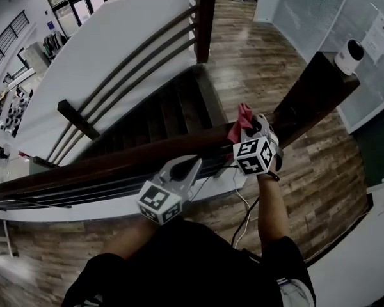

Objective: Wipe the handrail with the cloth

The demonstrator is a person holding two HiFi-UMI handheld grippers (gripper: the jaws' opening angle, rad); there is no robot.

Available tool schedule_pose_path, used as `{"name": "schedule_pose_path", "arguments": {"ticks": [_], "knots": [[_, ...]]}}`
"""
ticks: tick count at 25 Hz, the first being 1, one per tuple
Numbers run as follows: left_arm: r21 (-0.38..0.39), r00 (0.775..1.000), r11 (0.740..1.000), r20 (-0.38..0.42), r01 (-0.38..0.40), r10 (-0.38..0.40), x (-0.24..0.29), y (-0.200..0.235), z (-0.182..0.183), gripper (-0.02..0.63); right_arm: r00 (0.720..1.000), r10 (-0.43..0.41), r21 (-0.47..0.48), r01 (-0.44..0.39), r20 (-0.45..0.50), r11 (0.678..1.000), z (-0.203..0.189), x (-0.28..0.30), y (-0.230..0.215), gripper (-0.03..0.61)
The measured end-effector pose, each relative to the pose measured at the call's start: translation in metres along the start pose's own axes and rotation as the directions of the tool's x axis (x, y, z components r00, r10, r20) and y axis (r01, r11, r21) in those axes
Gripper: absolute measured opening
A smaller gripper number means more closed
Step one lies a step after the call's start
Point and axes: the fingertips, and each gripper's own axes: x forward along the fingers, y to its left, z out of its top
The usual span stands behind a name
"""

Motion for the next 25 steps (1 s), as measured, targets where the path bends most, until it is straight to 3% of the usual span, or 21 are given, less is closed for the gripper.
{"name": "schedule_pose_path", "arguments": {"ticks": [8,12,17,22,25], "knots": [[0.017,1.000,0.999,-0.013,-0.028,0.028,-0.016,-0.002,-0.001,-0.002,0.995,-0.090,0.010,0.091,-0.041,0.996,-0.022,0.002,-0.028,0.052],[0.015,0.999,0.999,-0.003,-0.047,0.047,-0.025,-0.002,0.000,-0.002,0.983,-0.173,-0.013,0.173,-0.053,0.985,-0.027,0.001,-0.037,0.052],[0.001,0.991,0.991,-0.003,-0.133,0.133,-0.053,0.014,-0.002,-0.002,0.965,-0.260,0.054,0.261,-0.036,0.964,-0.032,-0.011,-0.050,0.052],[-0.002,0.968,0.968,0.037,-0.249,0.249,-0.090,0.030,0.001,-0.002,0.961,-0.183,0.178,0.146,0.208,0.973,0.032,-0.052,-0.015,0.051],[-0.021,0.933,0.937,0.084,-0.349,0.350,-0.130,0.043,0.008,-0.002,0.923,-0.046,0.181,-0.025,0.382,0.983,0.085,-0.081,0.036,0.051]]}}
